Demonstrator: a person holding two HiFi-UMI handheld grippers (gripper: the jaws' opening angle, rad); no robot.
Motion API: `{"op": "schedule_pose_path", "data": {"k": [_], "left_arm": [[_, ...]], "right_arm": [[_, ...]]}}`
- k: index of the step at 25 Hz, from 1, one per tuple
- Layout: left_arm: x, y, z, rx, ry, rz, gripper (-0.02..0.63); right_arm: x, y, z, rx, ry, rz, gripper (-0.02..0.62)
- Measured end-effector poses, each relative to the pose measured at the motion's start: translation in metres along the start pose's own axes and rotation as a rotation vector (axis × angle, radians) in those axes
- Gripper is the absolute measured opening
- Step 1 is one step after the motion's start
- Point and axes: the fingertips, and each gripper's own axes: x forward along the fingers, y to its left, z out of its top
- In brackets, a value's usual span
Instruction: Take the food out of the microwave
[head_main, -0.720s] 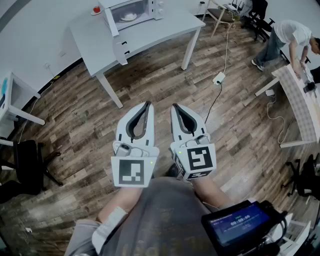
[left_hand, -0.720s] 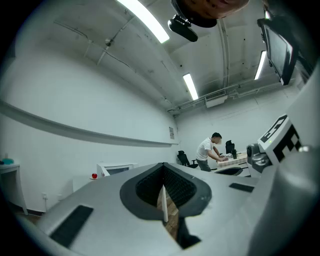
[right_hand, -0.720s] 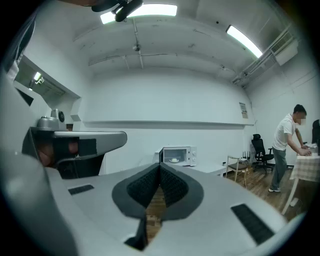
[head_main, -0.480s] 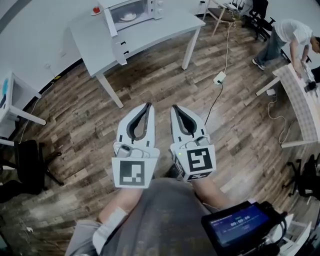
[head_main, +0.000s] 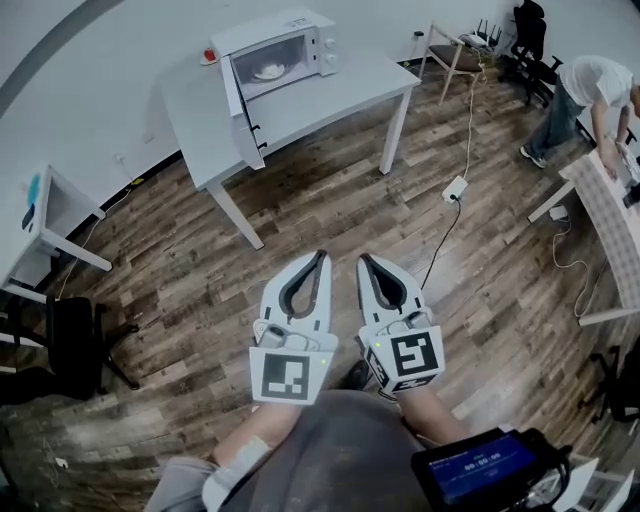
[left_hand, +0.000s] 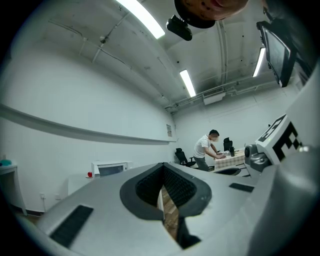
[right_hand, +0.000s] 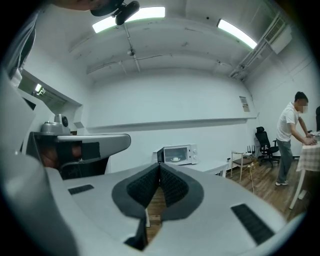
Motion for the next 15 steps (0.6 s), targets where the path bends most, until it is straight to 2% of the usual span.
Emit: {"op": "schedule_pose_path", "data": {"k": [7, 15], "left_arm": [[0.02, -0.023, -0.015, -0.002, 0.036, 0.005, 0.008], [0.059, -0.003, -0.033, -0.023, 0.072, 0.03, 0.008]], "right_arm": [[-0.006, -0.035, -0.011, 0.004, 0.026, 0.004, 0.006], [0.023, -0.061, -0.016, 0.019, 0.042, 0.004, 0.006]]}}
